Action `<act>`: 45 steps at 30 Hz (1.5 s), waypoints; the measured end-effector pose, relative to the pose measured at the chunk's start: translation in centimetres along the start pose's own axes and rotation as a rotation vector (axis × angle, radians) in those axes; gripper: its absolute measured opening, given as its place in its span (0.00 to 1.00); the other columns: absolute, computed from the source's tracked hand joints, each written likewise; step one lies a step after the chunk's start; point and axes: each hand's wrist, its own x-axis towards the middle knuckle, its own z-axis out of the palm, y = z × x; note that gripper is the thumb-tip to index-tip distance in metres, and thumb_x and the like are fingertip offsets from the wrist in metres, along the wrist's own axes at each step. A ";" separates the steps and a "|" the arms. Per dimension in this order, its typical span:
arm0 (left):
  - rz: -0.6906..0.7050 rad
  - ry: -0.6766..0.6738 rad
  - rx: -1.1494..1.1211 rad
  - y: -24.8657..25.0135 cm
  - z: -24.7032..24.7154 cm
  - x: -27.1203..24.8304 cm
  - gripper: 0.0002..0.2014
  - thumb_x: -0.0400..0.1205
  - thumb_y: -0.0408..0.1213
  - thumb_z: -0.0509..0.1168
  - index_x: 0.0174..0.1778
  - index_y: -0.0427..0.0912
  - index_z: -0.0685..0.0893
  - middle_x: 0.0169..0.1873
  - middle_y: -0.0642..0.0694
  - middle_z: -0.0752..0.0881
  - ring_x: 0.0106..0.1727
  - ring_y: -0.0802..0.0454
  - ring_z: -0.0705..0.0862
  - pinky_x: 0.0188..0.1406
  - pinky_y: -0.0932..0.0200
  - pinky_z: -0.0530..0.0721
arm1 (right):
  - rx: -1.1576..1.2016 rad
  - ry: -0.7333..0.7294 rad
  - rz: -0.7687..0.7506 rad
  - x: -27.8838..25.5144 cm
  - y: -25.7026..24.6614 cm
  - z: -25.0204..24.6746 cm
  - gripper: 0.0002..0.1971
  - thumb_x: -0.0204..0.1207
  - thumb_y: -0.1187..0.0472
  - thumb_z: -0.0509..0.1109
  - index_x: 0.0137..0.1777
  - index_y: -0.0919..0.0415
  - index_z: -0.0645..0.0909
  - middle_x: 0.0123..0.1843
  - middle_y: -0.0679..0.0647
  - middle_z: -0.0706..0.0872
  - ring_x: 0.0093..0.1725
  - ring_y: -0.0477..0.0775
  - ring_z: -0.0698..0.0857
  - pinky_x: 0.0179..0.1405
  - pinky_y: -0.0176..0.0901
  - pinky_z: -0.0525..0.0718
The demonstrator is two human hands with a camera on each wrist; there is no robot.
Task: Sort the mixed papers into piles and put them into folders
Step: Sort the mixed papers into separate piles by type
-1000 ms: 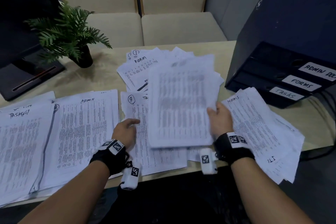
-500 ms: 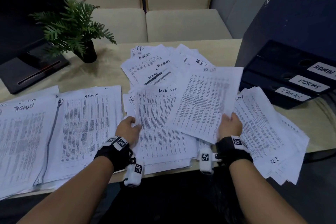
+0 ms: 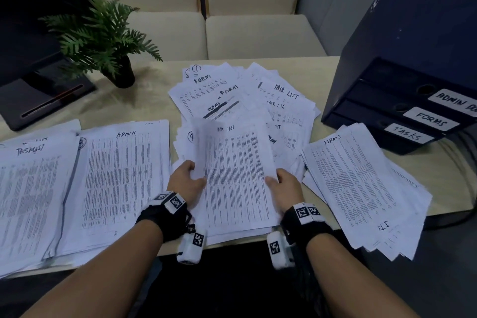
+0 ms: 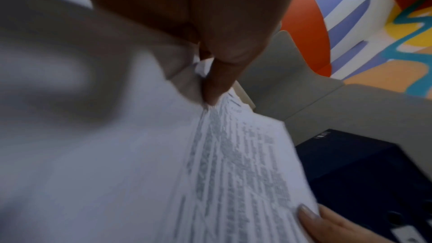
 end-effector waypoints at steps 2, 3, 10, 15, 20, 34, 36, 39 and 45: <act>0.047 0.008 -0.059 0.5 -0.7 -0.4 0.08 0.79 0.35 0.67 0.49 0.45 0.73 0.43 0.51 0.82 0.44 0.50 0.81 0.44 0.57 0.78 | 0.028 0.073 0.001 0.1 -0.8 -0.3 0.10 0.80 0.53 0.69 0.58 0.56 0.79 0.53 0.53 0.85 0.52 0.55 0.84 0.49 0.40 0.77; 0.069 0.004 -0.117 0.7 -1.2 -0.6 0.09 0.79 0.33 0.67 0.51 0.44 0.74 0.44 0.49 0.83 0.45 0.48 0.83 0.45 0.54 0.82 | 0.062 0.090 -0.010 -0.1 -1.5 -0.4 0.14 0.80 0.51 0.70 0.63 0.54 0.77 0.55 0.50 0.83 0.53 0.52 0.83 0.51 0.40 0.75; 0.006 -0.013 -0.534 -1.1 -7.8 -1.4 0.36 0.80 0.19 0.60 0.79 0.53 0.57 0.59 0.41 0.82 0.47 0.45 0.86 0.44 0.54 0.84 | 0.324 -0.197 -0.040 -1.1 -6.6 3.9 0.11 0.82 0.55 0.68 0.63 0.49 0.79 0.57 0.49 0.87 0.60 0.54 0.85 0.67 0.56 0.80; -0.090 0.036 -0.482 -7.3 -12.7 -1.1 0.46 0.79 0.18 0.59 0.81 0.64 0.45 0.79 0.36 0.63 0.65 0.46 0.79 0.39 0.62 0.79 | 0.231 -0.248 -0.141 -2.9 -10.9 11.1 0.12 0.82 0.60 0.66 0.63 0.48 0.77 0.58 0.50 0.87 0.59 0.55 0.85 0.65 0.58 0.82; -0.090 0.171 -0.274 -14.8 -20.0 -1.6 0.36 0.78 0.21 0.54 0.76 0.63 0.65 0.67 0.43 0.78 0.24 0.51 0.79 0.17 0.60 0.76 | 0.134 -0.329 -0.175 -5.7 -15.4 20.1 0.14 0.80 0.57 0.69 0.64 0.55 0.79 0.59 0.50 0.88 0.60 0.55 0.85 0.65 0.55 0.82; -0.325 0.253 0.137 -27.5 -33.9 -0.4 0.24 0.78 0.29 0.64 0.71 0.48 0.76 0.74 0.41 0.71 0.60 0.42 0.80 0.55 0.52 0.79 | -0.460 -0.456 -0.196 -12.0 -22.9 38.8 0.17 0.79 0.52 0.71 0.37 0.57 0.67 0.37 0.51 0.74 0.32 0.47 0.73 0.26 0.38 0.67; -0.322 0.266 0.234 -26.5 -33.9 -0.8 0.26 0.78 0.34 0.66 0.73 0.51 0.73 0.81 0.44 0.60 0.78 0.42 0.64 0.73 0.43 0.65 | -0.516 -0.422 -0.210 -12.1 -23.0 38.4 0.17 0.79 0.49 0.70 0.37 0.58 0.69 0.36 0.51 0.75 0.32 0.47 0.73 0.26 0.38 0.67; -0.166 0.243 0.217 -23.4 -33.1 -0.9 0.26 0.78 0.36 0.68 0.73 0.51 0.73 0.80 0.45 0.61 0.80 0.44 0.60 0.75 0.42 0.60 | -0.512 -0.350 -0.222 -11.9 -23.4 36.0 0.14 0.80 0.48 0.68 0.46 0.60 0.76 0.40 0.51 0.79 0.38 0.50 0.79 0.33 0.39 0.72; 0.094 0.049 -0.006 -14.3 -28.3 -0.2 0.21 0.81 0.35 0.65 0.71 0.47 0.75 0.71 0.46 0.72 0.53 0.57 0.73 0.50 0.64 0.68 | -0.386 -0.200 -0.114 -9.8 -21.4 28.3 0.14 0.78 0.49 0.69 0.39 0.58 0.75 0.40 0.54 0.84 0.37 0.52 0.81 0.31 0.39 0.74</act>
